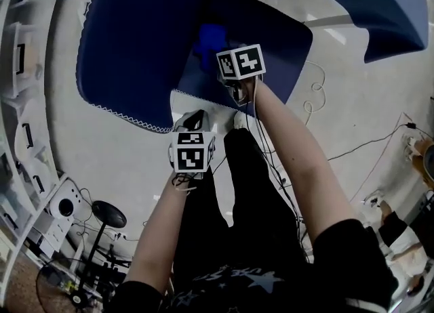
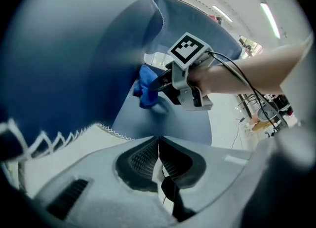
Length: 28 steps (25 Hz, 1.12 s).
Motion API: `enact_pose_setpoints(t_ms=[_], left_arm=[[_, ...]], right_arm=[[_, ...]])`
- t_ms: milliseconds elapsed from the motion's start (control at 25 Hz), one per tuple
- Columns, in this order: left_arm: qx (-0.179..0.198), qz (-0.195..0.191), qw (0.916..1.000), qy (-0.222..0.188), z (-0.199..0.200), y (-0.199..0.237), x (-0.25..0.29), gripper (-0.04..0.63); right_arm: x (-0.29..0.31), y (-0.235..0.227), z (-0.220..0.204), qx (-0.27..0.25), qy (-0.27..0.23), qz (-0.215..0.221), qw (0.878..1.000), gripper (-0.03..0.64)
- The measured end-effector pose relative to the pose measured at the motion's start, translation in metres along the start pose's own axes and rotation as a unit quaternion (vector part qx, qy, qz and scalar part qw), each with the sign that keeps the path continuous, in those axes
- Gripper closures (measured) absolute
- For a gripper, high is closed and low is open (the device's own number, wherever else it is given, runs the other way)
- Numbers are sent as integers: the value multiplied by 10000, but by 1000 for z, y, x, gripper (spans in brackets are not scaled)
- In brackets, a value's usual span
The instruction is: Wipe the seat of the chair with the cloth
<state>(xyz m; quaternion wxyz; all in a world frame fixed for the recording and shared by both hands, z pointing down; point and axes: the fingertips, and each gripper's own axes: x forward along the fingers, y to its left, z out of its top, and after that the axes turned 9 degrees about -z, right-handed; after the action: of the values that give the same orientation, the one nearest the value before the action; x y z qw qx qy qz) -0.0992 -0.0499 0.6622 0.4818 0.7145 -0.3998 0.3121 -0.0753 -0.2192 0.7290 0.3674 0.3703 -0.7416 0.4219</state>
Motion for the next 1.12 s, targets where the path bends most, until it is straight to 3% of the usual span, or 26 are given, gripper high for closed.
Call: enact_pose_setpoints(t_ms=[320,720,1120], left_arm=[[414,-217,9986,249,4,-11,2,574],[1048,-364,9923,553,-6,-49,22,575],[1197,-433,9900,601,-13,-77,34,575]], right_arm=[[-28,-47,-28,300,37,-443,9986,560],[-84,-133,-77,1127,-208,-872,9896,560],[-138,-198,-128,1631,-304,-1402,9761,560]])
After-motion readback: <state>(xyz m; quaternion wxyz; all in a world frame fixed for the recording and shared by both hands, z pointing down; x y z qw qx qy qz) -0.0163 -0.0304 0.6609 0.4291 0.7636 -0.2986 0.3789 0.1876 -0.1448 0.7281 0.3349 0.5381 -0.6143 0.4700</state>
